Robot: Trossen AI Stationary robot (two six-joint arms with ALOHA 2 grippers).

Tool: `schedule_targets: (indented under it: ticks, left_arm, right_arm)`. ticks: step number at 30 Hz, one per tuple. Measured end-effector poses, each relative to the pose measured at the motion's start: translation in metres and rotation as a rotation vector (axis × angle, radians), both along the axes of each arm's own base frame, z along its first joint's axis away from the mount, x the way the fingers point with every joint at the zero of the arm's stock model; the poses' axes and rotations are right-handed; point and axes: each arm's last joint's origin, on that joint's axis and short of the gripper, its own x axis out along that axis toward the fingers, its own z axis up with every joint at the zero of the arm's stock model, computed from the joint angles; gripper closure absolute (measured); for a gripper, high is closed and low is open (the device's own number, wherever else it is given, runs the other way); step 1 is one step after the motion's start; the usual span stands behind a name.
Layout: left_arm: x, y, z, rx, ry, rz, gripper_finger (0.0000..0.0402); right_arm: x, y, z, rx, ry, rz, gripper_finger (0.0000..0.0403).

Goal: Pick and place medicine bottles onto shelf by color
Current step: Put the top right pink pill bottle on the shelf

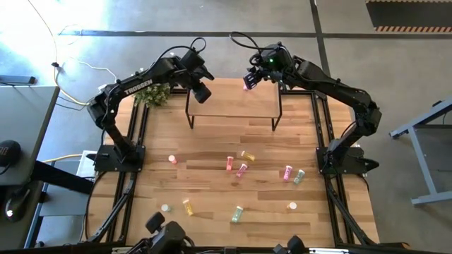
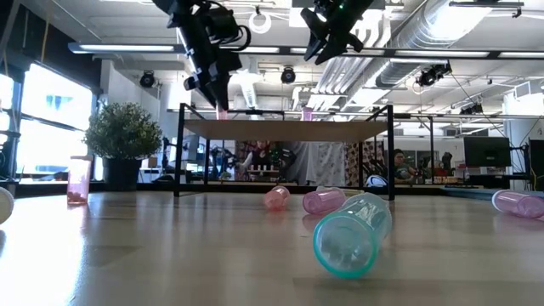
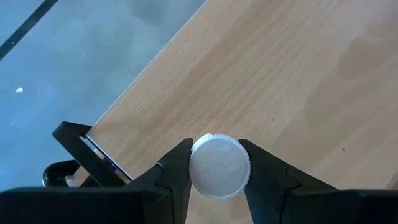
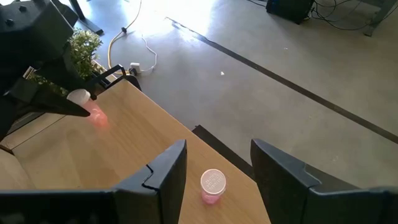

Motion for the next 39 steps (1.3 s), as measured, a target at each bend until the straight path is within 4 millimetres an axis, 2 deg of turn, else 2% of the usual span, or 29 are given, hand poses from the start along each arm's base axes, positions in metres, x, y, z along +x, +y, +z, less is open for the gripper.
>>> schedule_targets:
  ticks: [9,32,39]
  left_arm:
    - [0.0,0.009,-0.007,0.015,0.025,0.02,0.0289]
    - [0.0,0.012,-0.007,0.03,0.014,0.037,0.0288]
    - [0.0,0.012,-0.007,0.049,0.027,0.033,0.0267]
  right_arm:
    - [0.0,0.0,0.0,0.0,0.0,0.001,0.0233]
    - [0.0,0.0,0.0,-0.011,0.013,0.01,0.0233]
    - [0.0,0.0,0.0,-0.011,0.013,0.01,0.0233]
